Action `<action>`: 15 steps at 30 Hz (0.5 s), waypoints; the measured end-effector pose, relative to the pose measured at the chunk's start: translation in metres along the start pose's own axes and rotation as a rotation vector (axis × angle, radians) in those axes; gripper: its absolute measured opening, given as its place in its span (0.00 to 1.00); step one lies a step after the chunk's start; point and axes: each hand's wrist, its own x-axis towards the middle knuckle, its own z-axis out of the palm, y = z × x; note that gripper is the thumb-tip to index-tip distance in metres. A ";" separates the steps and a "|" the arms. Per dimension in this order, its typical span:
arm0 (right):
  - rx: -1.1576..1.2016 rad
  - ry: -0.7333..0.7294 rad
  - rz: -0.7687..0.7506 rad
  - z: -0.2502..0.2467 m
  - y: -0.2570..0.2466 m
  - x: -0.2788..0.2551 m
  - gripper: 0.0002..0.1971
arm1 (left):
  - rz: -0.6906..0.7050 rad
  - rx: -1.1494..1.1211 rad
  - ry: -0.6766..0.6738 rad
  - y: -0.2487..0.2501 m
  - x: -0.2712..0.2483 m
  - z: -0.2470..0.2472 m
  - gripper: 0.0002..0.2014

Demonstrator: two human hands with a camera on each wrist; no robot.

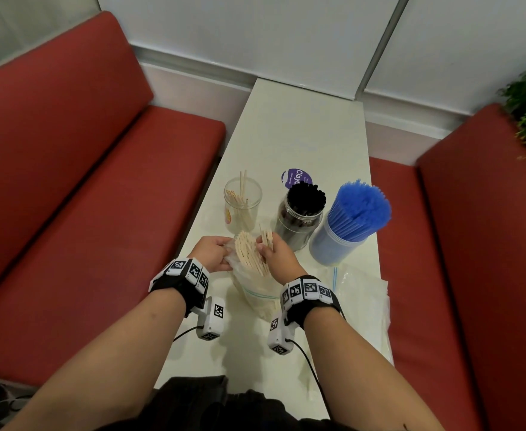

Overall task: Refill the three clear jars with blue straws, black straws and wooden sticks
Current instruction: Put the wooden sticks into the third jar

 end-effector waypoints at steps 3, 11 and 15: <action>0.062 0.019 0.004 0.000 -0.001 0.005 0.08 | 0.003 0.008 -0.008 0.000 0.001 -0.002 0.22; 0.023 0.018 -0.061 -0.015 -0.035 0.013 0.08 | 0.002 0.008 -0.021 0.002 0.002 -0.007 0.21; -0.023 0.091 -0.235 -0.044 -0.098 0.027 0.11 | 0.016 0.018 -0.057 0.004 0.002 -0.009 0.18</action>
